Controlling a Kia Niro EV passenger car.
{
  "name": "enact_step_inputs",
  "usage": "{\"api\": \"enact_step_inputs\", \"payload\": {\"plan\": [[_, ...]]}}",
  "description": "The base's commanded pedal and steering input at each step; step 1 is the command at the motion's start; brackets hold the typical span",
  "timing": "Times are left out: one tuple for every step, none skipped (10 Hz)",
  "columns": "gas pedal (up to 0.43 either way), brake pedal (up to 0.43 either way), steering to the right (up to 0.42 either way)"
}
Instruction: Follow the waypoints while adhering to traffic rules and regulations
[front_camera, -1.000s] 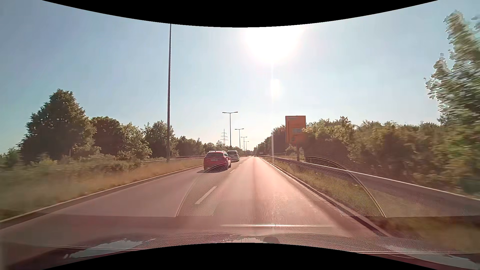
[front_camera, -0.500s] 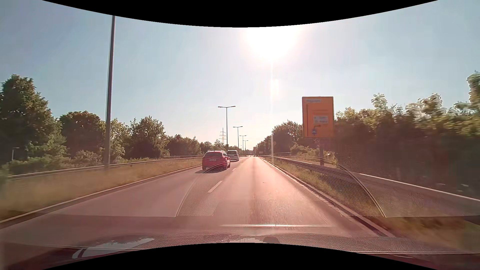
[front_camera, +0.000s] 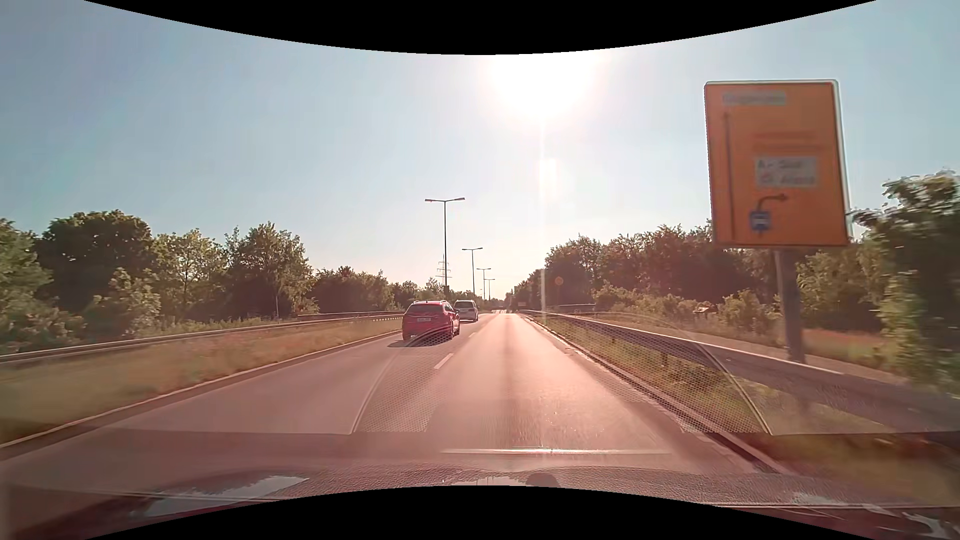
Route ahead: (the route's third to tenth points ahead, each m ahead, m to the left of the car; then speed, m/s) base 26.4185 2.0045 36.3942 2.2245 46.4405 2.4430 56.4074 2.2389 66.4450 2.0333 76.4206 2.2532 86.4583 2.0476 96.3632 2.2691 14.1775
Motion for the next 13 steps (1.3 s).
{"api": "enact_step_inputs", "payload": {"plan": [[0.079,0.006,0.000],[0.079,0.006,0.000],[0.079,0.006,0.000],[0.079,0.006,0.000],[0.087,0.006,0.000],[0.098,0.006,0.000],[0.098,0.006,0.000],[0.098,0.006,0.000],[0.110,0.006,0.000],[0.118,0.006,0.000],[0.118,0.006,0.000],[0.130,0.006,0.000],[0.138,0.006,0.000]]}}
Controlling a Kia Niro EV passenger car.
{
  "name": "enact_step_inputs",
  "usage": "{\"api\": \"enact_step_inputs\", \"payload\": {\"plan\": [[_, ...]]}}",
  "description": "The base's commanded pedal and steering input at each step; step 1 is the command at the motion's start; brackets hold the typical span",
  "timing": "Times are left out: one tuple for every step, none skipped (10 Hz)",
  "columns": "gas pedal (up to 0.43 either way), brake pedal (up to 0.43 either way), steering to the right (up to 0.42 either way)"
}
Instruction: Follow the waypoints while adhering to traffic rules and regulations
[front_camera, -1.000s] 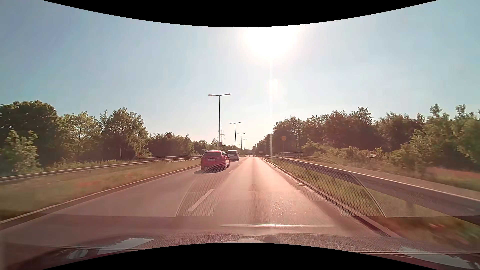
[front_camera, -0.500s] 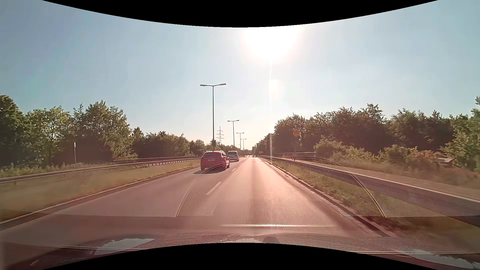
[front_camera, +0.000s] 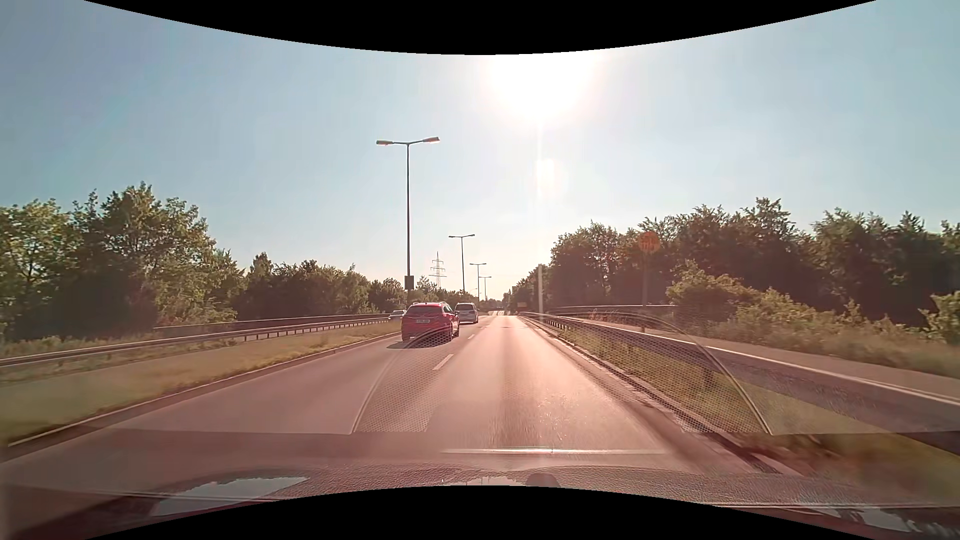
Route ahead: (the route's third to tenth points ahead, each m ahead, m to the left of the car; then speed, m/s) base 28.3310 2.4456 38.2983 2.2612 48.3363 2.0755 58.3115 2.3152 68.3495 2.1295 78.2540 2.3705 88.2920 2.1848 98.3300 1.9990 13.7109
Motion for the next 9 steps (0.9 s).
{"api": "enact_step_inputs", "payload": {"plan": [[0.150,0.006,-0.001],[0.157,0.006,-0.003],[0.157,0.000,-0.003],[0.157,0.000,-0.003],[0.169,0.006,-0.003],[0.169,0.006,-0.003],[0.169,0.000,-0.003],[0.169,0.006,-0.002],[0.169,0.006,-0.001]]}}
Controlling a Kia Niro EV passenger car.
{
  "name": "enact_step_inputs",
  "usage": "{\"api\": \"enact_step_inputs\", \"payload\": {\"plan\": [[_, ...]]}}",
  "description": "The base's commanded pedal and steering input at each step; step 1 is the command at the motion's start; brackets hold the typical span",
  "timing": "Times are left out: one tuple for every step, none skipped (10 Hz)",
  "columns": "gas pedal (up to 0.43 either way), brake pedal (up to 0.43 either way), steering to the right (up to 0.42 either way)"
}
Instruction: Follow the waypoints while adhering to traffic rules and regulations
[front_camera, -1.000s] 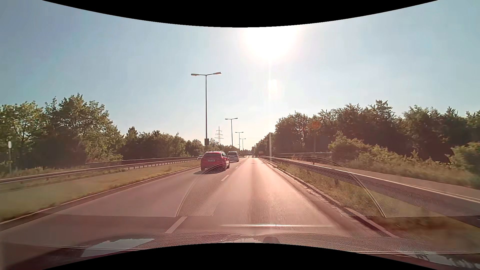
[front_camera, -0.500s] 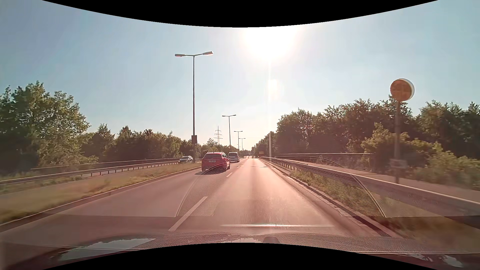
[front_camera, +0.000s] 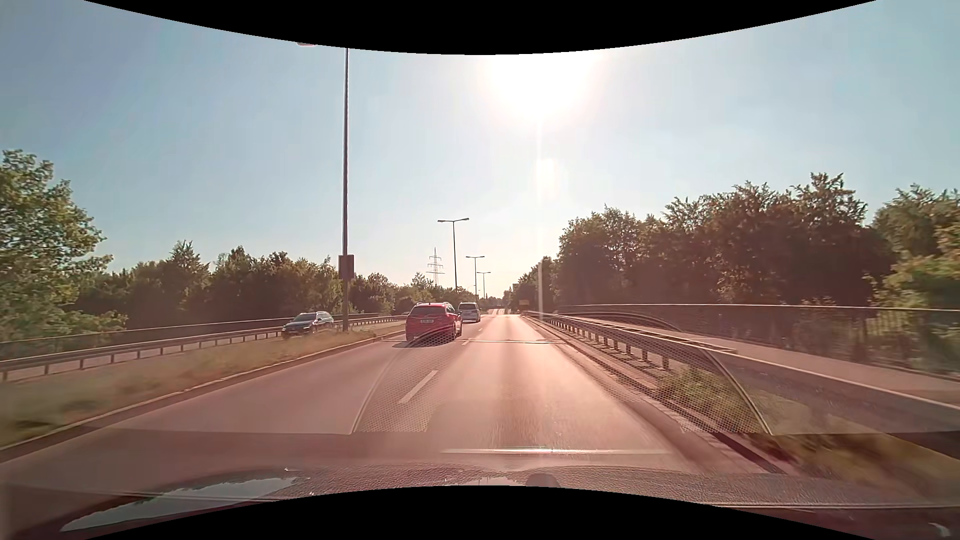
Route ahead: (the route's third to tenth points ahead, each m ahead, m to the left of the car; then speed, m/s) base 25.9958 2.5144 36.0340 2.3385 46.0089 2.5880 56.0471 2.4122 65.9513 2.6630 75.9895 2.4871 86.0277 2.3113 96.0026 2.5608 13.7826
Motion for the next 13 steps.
{"api": "enact_step_inputs", "payload": {"plan": [[0.177,0.006,0.000],[0.177,0.006,0.000],[0.177,0.006,0.000],[0.177,0.006,0.000],[0.177,0.006,0.000],[0.177,0.006,0.000],[0.177,0.006,0.000],[0.177,0.006,0.000],[0.177,0.006,-0.001],[0.177,0.000,-0.001],[0.177,0.006,-0.002],[0.177,0.000,-0.002],[0.177,0.006,-0.003]]}}
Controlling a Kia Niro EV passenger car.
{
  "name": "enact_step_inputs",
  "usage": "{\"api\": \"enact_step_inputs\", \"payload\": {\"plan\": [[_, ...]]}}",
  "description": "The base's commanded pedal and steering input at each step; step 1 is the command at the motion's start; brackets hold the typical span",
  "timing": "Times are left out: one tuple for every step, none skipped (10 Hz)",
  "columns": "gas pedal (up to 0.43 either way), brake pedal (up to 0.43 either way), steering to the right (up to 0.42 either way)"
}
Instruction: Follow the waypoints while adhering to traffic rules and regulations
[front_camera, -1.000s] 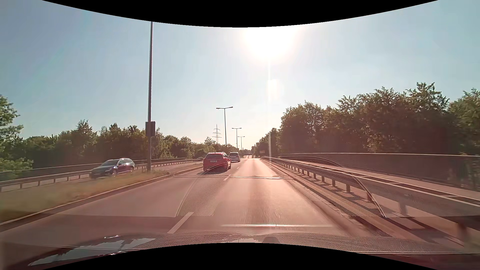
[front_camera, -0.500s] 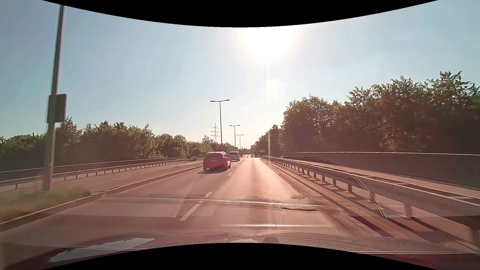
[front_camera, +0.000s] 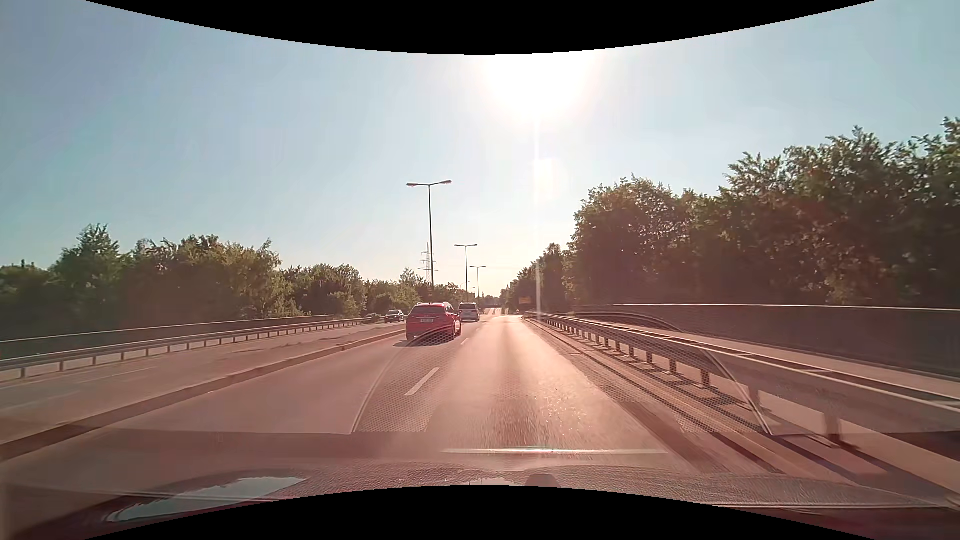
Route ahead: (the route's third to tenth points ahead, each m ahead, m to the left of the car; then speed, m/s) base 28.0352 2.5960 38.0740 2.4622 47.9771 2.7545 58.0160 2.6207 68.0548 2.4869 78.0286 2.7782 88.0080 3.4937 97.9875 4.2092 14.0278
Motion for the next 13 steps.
{"api": "enact_step_inputs", "payload": {"plan": [[0.177,0.006,-0.004],[0.177,0.006,-0.004],[0.177,0.006,-0.004],[0.177,0.006,-0.004],[0.177,0.006,-0.004],[0.177,0.006,-0.004],[0.177,0.000,-0.004],[0.177,0.006,-0.004],[0.177,0.006,-0.004],[0.177,0.006,-0.004],[0.177,0.006,-0.004],[0.177,0.006,-0.003],[0.177,0.006,-0.002]]}}
